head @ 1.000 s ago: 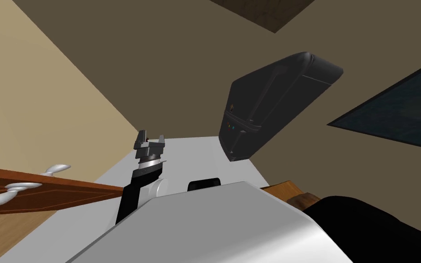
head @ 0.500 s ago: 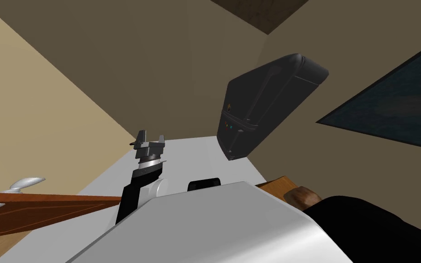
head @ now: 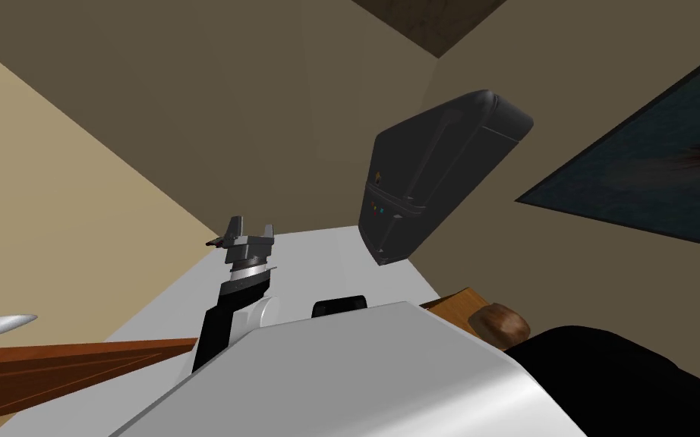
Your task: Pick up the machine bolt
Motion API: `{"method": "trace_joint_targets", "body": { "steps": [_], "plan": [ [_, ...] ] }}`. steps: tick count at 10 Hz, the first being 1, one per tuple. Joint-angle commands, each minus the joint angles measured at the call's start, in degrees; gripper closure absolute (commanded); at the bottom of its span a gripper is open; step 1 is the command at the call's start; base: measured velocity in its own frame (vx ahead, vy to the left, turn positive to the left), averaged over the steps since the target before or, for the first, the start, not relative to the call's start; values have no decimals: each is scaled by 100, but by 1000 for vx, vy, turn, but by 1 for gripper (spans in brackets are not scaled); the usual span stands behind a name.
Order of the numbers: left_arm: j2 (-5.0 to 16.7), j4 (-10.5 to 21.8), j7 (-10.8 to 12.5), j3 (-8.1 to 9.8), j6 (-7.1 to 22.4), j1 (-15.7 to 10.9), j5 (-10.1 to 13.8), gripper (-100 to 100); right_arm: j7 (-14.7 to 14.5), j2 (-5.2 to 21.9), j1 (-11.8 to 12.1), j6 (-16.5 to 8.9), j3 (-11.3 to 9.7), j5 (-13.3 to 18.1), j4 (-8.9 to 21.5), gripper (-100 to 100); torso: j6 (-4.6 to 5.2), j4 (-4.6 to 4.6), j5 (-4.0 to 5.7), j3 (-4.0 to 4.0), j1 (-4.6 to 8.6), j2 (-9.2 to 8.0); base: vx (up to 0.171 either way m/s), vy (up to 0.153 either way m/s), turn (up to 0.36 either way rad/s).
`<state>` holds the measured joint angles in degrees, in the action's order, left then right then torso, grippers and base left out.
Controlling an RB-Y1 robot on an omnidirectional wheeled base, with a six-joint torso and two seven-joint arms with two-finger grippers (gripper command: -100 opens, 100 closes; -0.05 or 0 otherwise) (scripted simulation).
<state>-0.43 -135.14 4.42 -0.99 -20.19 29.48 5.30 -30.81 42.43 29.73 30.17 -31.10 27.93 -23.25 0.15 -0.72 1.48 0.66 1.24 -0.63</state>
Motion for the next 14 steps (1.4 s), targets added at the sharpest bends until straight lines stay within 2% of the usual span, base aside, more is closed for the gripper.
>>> {"method": "trace_joint_targets", "body": {
  "steps": [1,5,6,7,8,9,10,12,13,14],
  "plan": [
    [0,0,0,0,0,0,0,0,0,0,0,0,0,0,0,100,0,0,0,0,0,0,0,0,0],
    [0,0,0,0,0,0,0,0,-1,3,1,1,0,0,-3,100,2,-3,8,5,12,-8,0,0,0],
    [0,0,0,0,0,0,0,0,-1,4,1,1,0,0,-3,0,2,-3,9,6,13,-9,0,0,0],
    [0,0,0,0,0,0,0,0,-104,30,249,-210,-5,-244,-290,100,2,-3,9,6,13,-9,-26,-16,176],
    [0,0,0,0,0,-1,0,0,-230,39,478,-409,-11,-418,-553,100,-1,-5,7,11,17,-18,-53,-51,330],
    [0,0,0,0,0,-2,0,0,-230,39,478,-409,-11,-516,-690,100,-5,-8,8,17,28,-28,-43,-48,109],
    [0,0,0,0,0,0,0,0,-355,48,708,-608,-18,-722,-959,100,1,-8,12,16,32,-25,-33,-34,139],
    [0,0,0,0,0,0,0,0,-355,48,708,-608,-18,-788,-1039,100,2,-6,11,14,24,-22,-21,-15,36],
    [0,0,0,0,0,0,0,0,-481,56,937,-807,-25,-1056,-1240,100,3,-6,12,11,19,-16,-23,-10,167],
    [0,0,0,0,0,-1,0,0,-481,56,937,-807,-25,-1060,-1319,100,1,-5,8,12,18,-19,-26,-18,105]
  ]
}}
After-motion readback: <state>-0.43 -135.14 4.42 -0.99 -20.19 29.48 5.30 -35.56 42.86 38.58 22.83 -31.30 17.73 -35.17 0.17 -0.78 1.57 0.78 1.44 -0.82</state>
